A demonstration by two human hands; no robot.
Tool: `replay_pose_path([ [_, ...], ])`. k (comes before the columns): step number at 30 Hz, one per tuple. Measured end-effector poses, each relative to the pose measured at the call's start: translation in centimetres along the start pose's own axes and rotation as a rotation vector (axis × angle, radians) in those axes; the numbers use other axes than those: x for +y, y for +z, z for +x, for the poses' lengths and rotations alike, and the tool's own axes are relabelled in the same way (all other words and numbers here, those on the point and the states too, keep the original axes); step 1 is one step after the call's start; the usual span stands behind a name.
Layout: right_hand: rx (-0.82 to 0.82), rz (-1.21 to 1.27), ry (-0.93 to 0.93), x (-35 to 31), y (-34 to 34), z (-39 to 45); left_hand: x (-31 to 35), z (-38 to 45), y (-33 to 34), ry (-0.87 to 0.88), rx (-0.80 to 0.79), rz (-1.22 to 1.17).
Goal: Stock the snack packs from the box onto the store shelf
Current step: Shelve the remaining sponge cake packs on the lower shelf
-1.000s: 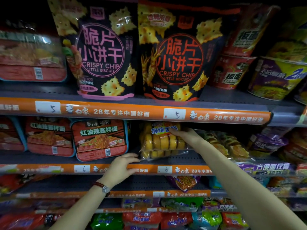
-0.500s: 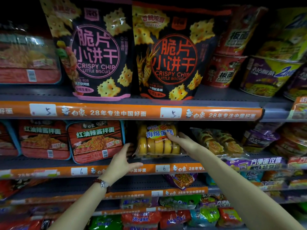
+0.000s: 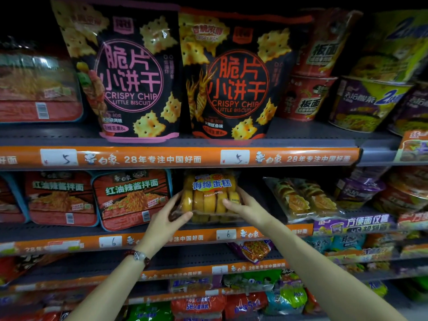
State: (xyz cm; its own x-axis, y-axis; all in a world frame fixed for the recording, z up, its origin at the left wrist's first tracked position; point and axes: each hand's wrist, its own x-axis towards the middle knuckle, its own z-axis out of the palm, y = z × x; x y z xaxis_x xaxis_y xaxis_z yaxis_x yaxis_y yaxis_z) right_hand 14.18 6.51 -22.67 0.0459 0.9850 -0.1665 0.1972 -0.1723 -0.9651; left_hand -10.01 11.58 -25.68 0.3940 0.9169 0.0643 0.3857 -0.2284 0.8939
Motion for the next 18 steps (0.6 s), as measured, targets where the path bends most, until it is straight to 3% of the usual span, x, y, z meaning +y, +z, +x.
replay_pose_path([
  [11,0.069,-0.080,-0.071,1.3,0.0,-0.7,-0.2,-1.2,0.4,0.000,0.047,0.113],
  [18,0.197,-0.092,-0.094,1.2,0.1,-0.5,0.7,-0.9,0.2,-0.015,0.034,0.170],
])
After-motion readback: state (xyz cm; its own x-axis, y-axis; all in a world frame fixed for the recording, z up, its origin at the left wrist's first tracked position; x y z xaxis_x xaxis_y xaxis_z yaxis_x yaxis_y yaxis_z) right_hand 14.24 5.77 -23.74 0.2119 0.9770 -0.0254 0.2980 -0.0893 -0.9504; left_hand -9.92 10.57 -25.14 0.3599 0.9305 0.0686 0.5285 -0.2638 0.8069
